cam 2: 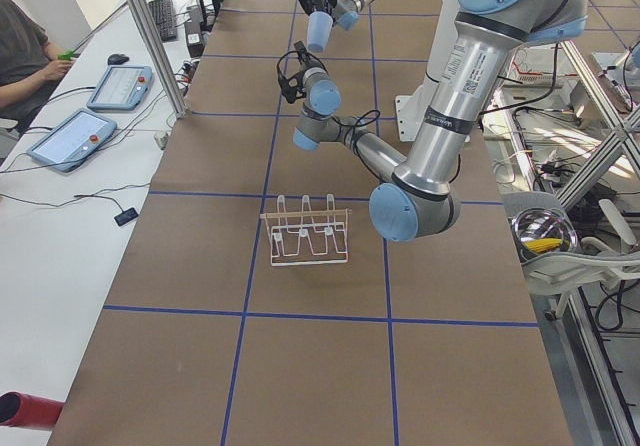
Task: Hang cup on cup holder
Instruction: 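Bring the cup toward the left gripper while the left arm reaches in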
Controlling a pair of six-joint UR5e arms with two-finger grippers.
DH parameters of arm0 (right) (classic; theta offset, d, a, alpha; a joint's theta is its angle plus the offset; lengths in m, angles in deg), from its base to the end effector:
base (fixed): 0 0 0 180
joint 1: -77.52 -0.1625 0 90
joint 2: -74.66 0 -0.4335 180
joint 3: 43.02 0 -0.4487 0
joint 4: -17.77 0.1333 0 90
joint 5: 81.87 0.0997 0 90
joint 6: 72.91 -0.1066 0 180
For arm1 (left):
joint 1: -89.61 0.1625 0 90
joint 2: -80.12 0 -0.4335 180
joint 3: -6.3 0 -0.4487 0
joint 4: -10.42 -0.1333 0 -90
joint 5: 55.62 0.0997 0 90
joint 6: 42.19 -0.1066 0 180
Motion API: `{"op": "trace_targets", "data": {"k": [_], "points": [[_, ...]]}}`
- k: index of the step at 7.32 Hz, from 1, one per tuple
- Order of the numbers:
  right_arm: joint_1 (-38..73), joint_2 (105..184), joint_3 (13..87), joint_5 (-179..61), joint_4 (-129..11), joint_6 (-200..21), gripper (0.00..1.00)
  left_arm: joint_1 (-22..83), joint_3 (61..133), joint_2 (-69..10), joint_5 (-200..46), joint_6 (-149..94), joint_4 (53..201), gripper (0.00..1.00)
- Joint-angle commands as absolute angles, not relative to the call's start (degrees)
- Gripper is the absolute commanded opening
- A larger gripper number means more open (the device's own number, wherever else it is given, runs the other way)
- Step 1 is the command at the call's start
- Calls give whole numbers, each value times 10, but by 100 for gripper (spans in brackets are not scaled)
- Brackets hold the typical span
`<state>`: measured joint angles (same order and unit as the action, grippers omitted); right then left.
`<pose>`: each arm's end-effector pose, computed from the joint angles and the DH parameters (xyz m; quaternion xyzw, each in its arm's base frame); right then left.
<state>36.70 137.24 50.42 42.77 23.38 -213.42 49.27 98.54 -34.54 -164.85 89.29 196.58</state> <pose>-0.4036 -0.4447 0.1848 -0.2056 -0.8380 0.1217 0.4906 0.4021 -0.4703 0.2150 -0.0882 0.8659 -0.1968 0.4514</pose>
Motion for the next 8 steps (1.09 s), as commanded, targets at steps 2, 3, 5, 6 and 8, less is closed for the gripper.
{"op": "trace_targets", "data": {"k": [2, 3, 5, 6, 8], "points": [[385, 1366, 459, 387, 345, -2145, 0, 514, 989, -349, -1645, 951, 2028, 98], [386, 1364, 456, 387, 351, -2145, 0, 518, 990, -355, -1645, 957, 2034, 98], [396, 1351, 450, 387, 361, -2145, 0, 536, 990, -368, -1645, 958, 2038, 98], [404, 1345, 442, 388, 374, -2145, 0, 545, 991, -370, -1644, 958, 2047, 98], [411, 1343, 417, 388, 420, -2145, 0, 554, 992, -370, -1642, 959, 2053, 98]]}}
